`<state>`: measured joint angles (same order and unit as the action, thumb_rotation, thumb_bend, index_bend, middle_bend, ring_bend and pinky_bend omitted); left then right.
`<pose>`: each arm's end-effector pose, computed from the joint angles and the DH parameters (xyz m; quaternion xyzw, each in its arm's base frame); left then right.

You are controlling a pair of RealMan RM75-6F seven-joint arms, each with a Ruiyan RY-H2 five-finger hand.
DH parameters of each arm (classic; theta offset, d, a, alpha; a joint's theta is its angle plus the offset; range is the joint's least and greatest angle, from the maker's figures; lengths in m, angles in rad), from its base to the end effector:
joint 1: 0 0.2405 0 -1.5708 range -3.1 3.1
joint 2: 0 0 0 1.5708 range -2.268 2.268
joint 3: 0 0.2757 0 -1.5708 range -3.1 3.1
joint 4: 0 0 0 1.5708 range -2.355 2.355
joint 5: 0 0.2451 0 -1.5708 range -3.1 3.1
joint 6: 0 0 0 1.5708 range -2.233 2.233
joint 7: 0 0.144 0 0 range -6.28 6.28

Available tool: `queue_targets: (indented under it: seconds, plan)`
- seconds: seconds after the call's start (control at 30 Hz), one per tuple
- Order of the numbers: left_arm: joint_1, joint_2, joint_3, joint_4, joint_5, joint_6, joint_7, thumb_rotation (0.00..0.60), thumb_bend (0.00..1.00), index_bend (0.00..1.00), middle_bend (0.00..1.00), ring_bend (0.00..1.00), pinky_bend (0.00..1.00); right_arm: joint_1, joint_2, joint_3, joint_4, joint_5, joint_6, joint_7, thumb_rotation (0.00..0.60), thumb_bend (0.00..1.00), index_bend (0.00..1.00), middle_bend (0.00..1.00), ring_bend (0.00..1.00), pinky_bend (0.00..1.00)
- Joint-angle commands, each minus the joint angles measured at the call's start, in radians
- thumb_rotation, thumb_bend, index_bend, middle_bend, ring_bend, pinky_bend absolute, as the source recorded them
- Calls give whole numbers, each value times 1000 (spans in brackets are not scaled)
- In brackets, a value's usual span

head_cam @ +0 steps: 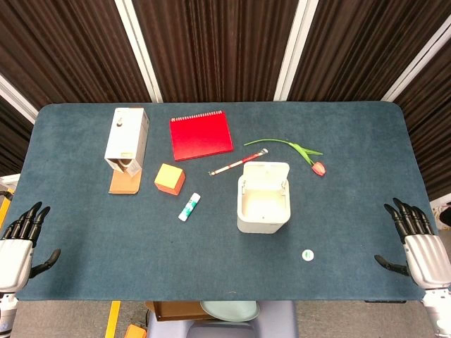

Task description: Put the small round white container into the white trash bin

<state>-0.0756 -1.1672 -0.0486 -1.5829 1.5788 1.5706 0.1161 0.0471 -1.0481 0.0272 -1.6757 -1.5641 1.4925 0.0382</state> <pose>-0.3304 0.1812 0.1285 -0.6140 -0.3198 -0.3968 0.6027 -0.3343 -0.1664 0.1477 0.6031 -0.3986 0.3940 0.5676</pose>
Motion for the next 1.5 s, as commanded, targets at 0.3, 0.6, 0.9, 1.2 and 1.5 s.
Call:
queue_targets:
  seconds: [0.3,0.6,0.9,1.2,1.5]
  plan:
    - [0,1,0,-5,-9,-3,9,600,267,58,31,105,224,13,-20,-5,37,-17,-12,28,600,64,11,31,12,149]
    - [8,7,0,-21,-8,12,20,600,266,77,39,106,224,37,-58,-33,104,-110,-7,71,600,64,251,540,589,752]
    - [11,17,4,-27,-4,16,1,600,267,99,43,108,224,129,-36,-49,38,-94,-192,-2,600,156,430,755,792,954]
    - [7,24,3,-31,-22,-4,-4,600,267,146,49,110,224,225,-57,-54,-6,-17,-400,-84,600,213,458,774,809,970]
    - [9,28,-3,-29,-39,-7,-19,600,267,164,52,112,224,291,-139,-56,62,27,-513,-71,600,261,505,785,821,976]
